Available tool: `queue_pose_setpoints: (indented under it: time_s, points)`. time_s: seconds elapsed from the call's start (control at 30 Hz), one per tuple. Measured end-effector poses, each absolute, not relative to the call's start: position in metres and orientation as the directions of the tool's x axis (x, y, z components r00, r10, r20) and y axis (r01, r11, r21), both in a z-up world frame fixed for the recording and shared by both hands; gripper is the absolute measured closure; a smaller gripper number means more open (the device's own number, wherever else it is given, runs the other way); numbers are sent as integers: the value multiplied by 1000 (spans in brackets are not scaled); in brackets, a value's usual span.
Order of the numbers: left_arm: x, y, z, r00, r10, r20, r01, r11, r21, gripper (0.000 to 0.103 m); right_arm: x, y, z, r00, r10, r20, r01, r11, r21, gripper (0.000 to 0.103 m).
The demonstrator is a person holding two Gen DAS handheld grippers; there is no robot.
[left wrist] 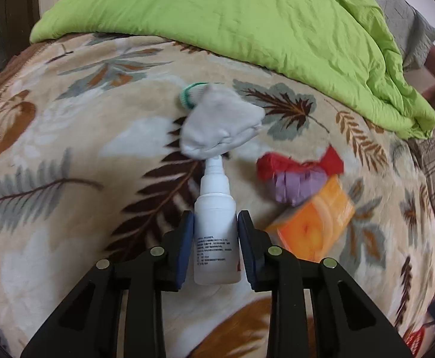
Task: Collect trash
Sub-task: 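Grasp the white spray bottle with the left tool while the right tool grasps the orange ointment box, then lift the white bottle with the left tool while the right tool lifts the orange box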
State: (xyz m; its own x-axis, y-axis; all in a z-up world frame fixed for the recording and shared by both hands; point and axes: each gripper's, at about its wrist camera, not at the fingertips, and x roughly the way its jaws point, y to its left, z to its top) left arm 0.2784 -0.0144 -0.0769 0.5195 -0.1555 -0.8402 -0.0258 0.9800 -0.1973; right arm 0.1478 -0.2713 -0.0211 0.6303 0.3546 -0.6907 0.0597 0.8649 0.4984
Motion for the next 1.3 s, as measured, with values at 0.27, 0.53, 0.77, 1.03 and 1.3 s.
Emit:
queue_pose_setpoints:
  time_s: [0.27, 0.53, 0.77, 1.03, 1.3]
  points:
    - [228, 12, -74, 561, -143, -815, -30, 981, -192, 74, 217, -229, -58, 539, 402, -740, 115, 836, 537, 37]
    - [224, 31, -75, 595, -141, -792, -26, 981, -194, 74, 282, -185, -86, 473, 356, -806, 216, 840, 498, 29]
    - [225, 40, -76, 605, -140, -784, -13, 983, -185, 74, 314, -157, -102, 383, 224, -896, 262, 904, 338, 29]
    - [223, 27, -74, 608, -134, -782, 22, 988, -152, 74, 279, -176, -86, 439, 193, -878, 155, 946, 286, 48]
    - [214, 6, -73, 614, -115, -781, 74, 993, -89, 74, 218, -193, -80, 509, 199, -837, 28, 968, 248, 48]
